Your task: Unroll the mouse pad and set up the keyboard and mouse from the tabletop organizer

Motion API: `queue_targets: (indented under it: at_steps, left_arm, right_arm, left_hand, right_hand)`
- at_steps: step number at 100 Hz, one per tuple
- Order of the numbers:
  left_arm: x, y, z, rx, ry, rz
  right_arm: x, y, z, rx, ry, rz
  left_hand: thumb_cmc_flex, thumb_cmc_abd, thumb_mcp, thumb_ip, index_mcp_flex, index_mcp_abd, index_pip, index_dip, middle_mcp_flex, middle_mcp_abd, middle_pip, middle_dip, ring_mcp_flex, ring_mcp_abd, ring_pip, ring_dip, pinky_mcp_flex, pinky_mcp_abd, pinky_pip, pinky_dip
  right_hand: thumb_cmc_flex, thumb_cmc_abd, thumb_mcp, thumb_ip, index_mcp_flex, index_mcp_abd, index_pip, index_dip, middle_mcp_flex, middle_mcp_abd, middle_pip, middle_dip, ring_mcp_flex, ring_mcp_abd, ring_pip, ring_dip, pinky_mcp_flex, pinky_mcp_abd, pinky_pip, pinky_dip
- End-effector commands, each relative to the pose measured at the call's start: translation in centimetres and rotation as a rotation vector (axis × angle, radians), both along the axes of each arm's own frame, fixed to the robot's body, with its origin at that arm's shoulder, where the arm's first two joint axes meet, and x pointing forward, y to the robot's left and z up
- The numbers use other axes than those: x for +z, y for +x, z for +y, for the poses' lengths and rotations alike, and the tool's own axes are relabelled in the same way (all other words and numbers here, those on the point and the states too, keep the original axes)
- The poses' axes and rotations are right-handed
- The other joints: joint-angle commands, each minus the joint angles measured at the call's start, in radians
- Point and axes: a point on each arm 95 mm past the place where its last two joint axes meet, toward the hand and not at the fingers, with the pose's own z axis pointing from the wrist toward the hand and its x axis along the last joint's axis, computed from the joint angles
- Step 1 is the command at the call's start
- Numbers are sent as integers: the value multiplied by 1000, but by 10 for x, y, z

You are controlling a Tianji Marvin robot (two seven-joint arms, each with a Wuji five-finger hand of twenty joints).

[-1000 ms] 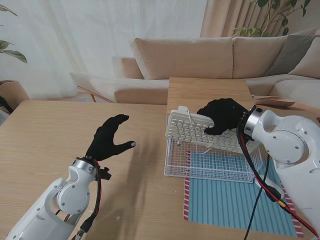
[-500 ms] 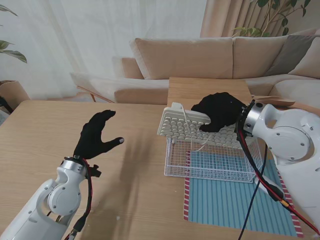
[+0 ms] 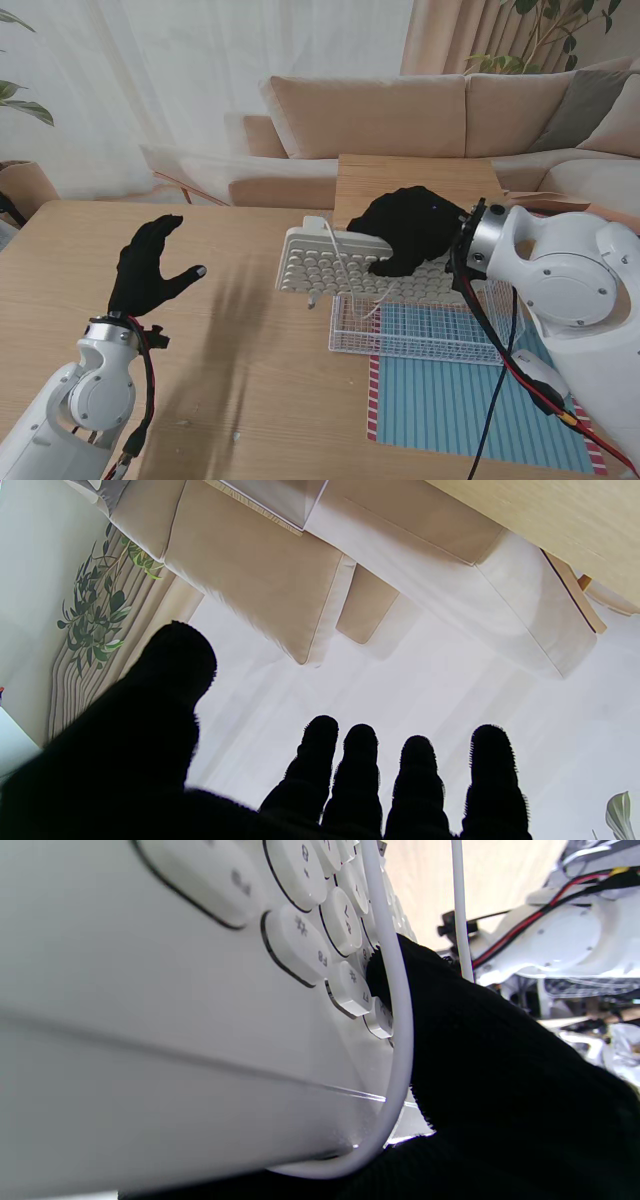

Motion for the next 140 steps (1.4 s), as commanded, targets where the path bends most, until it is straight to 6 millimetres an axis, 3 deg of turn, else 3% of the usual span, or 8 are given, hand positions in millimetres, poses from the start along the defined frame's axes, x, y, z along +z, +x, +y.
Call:
queue_targets:
  at_steps: [1,87,140]
  left_arm:
    - [-4,-1,-3,-3,-5,17]
    - [-10,1,-3,27,-34,33]
    - [-9,3,6,50,-35,16]
  right_arm:
    - [3,-9,9,24,3,1]
    - [-30,-56,64,99,15,183]
    - [-78,-47,94,89,62,349]
  left_hand:
    - [3,17,9,27,-23,9,8,10,1,13,17,-10,6,-5,19,-17,-9,8,25,-6]
    - [8,15,9,28,-24,13,1,7,-2,13,5,-17,2,-7,4,-16,-8,6,20,-7]
    - [-1,30,-4,26,-13,15,-3,5,1,14,14,-13,2,-8,2,-13,-8,5,10,-10]
  right_hand:
    - [145,57,208,50,43,-128,55,27,20,79,6,22,104,-81,64,29,23,-42,-35,18]
    - [147,47,211,48,44,-119,55,27,28,86,4,27,119,-83,65,26,47,-40,-25,21]
    - [149,49,210,48,43,-116,55,27,26,87,2,26,118,-78,64,24,43,-40,-27,19]
